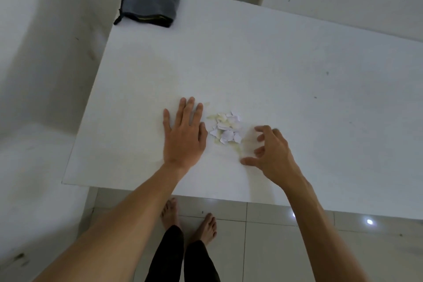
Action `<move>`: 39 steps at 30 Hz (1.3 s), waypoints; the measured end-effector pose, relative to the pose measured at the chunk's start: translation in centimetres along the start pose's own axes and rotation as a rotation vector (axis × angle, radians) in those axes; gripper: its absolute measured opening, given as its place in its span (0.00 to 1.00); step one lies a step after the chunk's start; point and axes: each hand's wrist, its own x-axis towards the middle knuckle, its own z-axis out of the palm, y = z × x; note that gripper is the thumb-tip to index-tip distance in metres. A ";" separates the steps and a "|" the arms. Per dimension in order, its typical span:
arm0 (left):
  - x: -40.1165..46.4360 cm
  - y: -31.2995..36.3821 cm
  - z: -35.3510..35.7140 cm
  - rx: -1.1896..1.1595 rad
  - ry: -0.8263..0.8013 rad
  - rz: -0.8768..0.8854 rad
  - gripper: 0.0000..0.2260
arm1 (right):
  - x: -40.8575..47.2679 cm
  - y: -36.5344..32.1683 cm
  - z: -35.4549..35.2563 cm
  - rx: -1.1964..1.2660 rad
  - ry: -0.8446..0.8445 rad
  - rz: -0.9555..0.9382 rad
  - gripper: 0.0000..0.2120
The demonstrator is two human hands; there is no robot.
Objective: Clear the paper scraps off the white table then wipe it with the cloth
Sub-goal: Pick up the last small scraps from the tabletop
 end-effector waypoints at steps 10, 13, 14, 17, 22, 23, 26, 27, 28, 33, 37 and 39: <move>0.0 0.2 -0.1 -0.038 -0.002 -0.018 0.23 | 2.7 -2.0 1.9 0.349 0.099 -0.083 0.20; 0.0 0.2 0.0 -0.038 0.011 -0.013 0.22 | 2.7 -1.8 0.5 0.289 0.117 -0.129 0.22; -0.1 0.2 0.1 -0.044 0.016 -0.007 0.22 | 2.7 -1.9 0.1 0.236 0.148 -0.165 0.22; 0.0 0.0 0.2 -0.072 0.040 -0.004 0.21 | 3.9 -3.3 0.2 0.031 0.142 -0.343 0.29; -0.1 -0.4 0.2 -0.161 0.094 -0.044 0.24 | 6.4 -5.2 3.2 -0.314 -0.014 -0.541 0.31; -0.1 -0.5 0.2 -0.167 0.098 -0.040 0.25 | 6.4 -5.0 3.6 -0.364 0.006 -0.585 0.28; -0.1 -0.3 0.3 -0.163 0.106 -0.039 0.24 | 6.4 -3.6 3.8 -0.339 0.052 -0.693 0.14; -0.1 -0.3 0.3 -0.159 0.108 -0.041 0.24 | 6.4 -3.2 3.5 -0.325 0.060 -0.714 0.11; -0.1 -0.3 0.3 -0.154 0.106 -0.041 0.24 | 6.3 -3.0 3.2 -0.311 0.063 -0.727 0.11; -0.1 -0.2 0.2 -0.138 0.096 -0.037 0.24 | 5.1 -1.8 -0.5 -0.187 0.000 -0.618 0.22; 0.0 -0.2 0.1 -0.143 0.091 -0.037 0.24 | 6.3 -3.1 -0.5 -0.227 0.133 -0.581 0.24; 0.0 -0.3 0.0 -0.150 0.089 -0.038 0.24 | 6.9 -4.3 0.9 -0.353 0.081 -0.595 0.23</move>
